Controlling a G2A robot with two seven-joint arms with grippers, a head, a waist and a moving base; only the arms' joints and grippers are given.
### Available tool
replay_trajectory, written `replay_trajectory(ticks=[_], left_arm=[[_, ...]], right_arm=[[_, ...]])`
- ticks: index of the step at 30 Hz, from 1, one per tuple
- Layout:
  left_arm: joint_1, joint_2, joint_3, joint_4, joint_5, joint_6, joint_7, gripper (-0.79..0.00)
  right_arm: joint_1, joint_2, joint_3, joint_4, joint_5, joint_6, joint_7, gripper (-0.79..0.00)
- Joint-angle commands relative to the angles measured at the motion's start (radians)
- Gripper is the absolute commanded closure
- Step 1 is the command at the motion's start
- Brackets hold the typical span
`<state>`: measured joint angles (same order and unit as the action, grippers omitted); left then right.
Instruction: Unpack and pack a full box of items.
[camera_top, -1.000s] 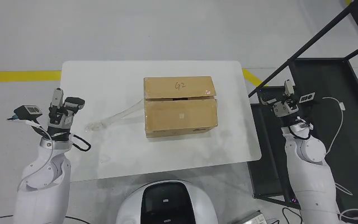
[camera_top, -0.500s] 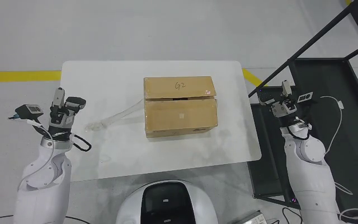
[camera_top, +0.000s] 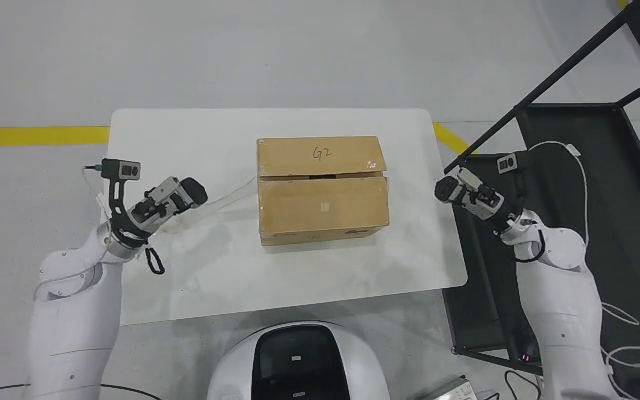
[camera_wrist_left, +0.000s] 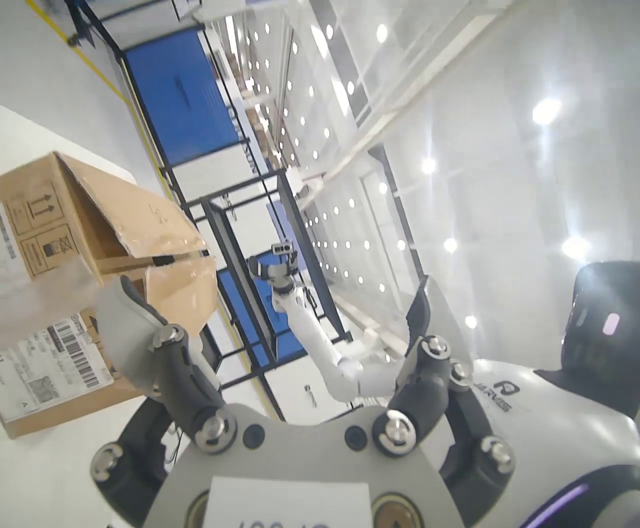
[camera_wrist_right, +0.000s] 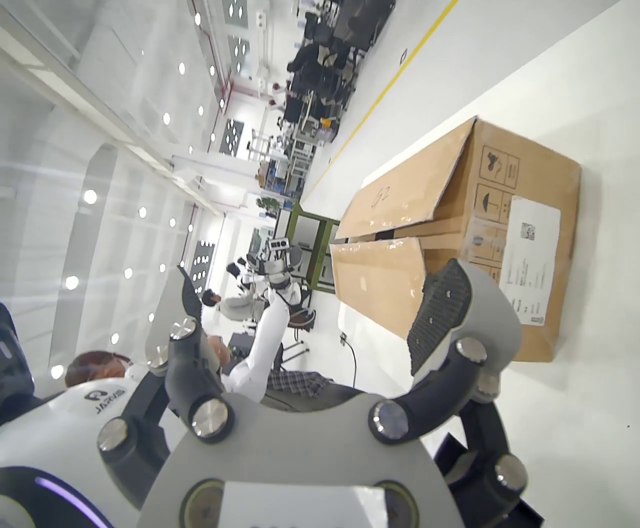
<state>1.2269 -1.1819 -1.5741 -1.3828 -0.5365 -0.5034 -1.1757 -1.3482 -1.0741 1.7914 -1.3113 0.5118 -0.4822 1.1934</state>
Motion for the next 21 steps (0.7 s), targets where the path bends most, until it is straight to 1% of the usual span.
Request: replay_trajectory(ticks=[1, 3, 17, 19, 21], left_arm=[[-0.043, -0.001, 0.021, 0.057, -0.024, -0.036, -0.054, -0.785], [-0.070, -0.003, 0.037, 0.104, -0.060, -0.041, -0.070, -0.785], [-0.070, -0.003, 0.037, 0.104, -0.060, -0.041, -0.070, -0.785], [-0.070, -0.003, 0.037, 0.104, -0.060, -0.041, -0.070, -0.785], [-0.061, -0.002, 0.053, 0.084, -0.037, -0.025, -0.063, -0.785]], right_arm=[[0.030, 0.000, -0.017, 0.034, 0.016, -0.040, 0.036, -0.785], [0.041, 0.000, -0.026, 0.050, 0.030, -0.051, 0.043, -0.785], [0.041, 0.000, -0.026, 0.050, 0.030, -0.051, 0.043, -0.785], [0.038, -0.001, -0.035, 0.041, 0.012, -0.047, 0.032, -0.785], [0.044, -0.001, -0.060, 0.028, -0.030, -0.064, 0.032, -0.785]])
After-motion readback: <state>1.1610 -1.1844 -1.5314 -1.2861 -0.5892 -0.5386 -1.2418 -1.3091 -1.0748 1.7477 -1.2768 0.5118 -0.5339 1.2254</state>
